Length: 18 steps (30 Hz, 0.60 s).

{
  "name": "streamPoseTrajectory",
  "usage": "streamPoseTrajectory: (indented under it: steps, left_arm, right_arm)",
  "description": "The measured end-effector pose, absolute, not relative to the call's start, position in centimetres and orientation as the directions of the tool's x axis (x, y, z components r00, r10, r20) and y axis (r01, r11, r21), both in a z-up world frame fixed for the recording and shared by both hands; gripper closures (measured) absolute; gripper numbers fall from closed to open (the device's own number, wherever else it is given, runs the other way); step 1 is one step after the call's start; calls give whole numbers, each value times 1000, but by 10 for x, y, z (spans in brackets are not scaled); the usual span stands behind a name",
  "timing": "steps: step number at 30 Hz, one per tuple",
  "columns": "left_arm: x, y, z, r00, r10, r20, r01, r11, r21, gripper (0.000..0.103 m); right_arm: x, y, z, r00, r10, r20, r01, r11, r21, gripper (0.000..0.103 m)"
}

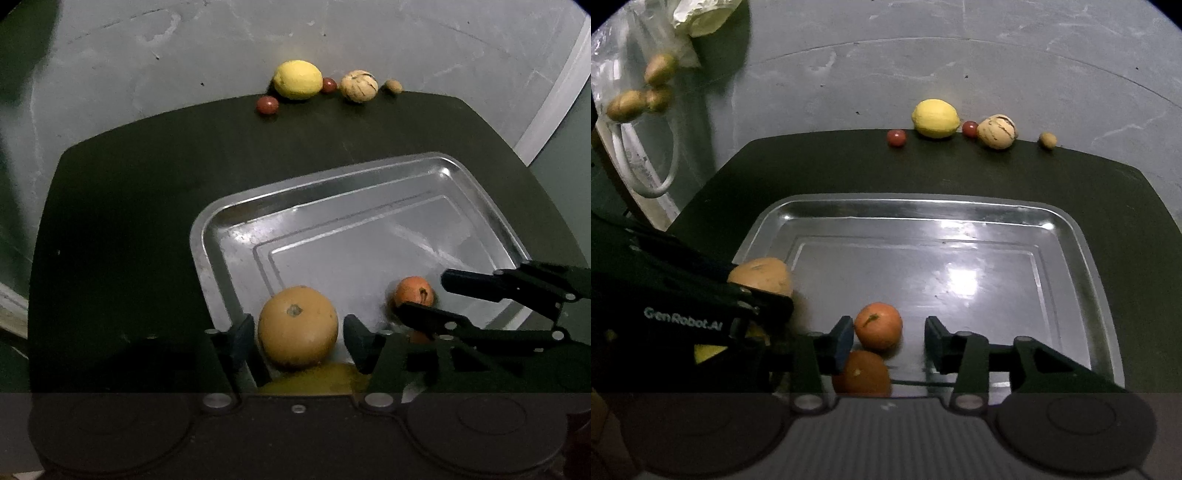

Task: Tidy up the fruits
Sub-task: 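Open the right tool to drop the tangerine while the left tool releases the tan fruit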

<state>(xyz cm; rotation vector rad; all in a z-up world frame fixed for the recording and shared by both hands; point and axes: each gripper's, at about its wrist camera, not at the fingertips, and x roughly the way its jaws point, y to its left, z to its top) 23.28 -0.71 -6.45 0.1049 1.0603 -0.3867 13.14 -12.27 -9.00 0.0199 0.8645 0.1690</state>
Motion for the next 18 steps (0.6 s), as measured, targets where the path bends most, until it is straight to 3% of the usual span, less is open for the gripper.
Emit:
streamPoseTrajectory:
  steps: [5, 8, 14, 18]
  left_arm:
    - [232, -4, -60, 446, -273, -852, 351, 929, -114, 26]
    - [231, -7, -57, 455, -266, -850, 355, 929, -101, 24]
    - [231, -3, -51, 484, -249, -839, 338, 938, -84, 15]
    - [232, 3, -46, 510, -230, -829, 306, 949, -74, 2]
  right_arm:
    - [125, -127, -91, 642, 153, -751, -129, 987, 92, 40]
    - [123, -127, -89, 645, 155, -748, -134, 987, 88, 35]
    - [122, -130, -82, 654, 154, -741, -129, 987, 91, 15]
    - [118, -133, -78, 653, 153, -742, -125, 988, 94, 6]
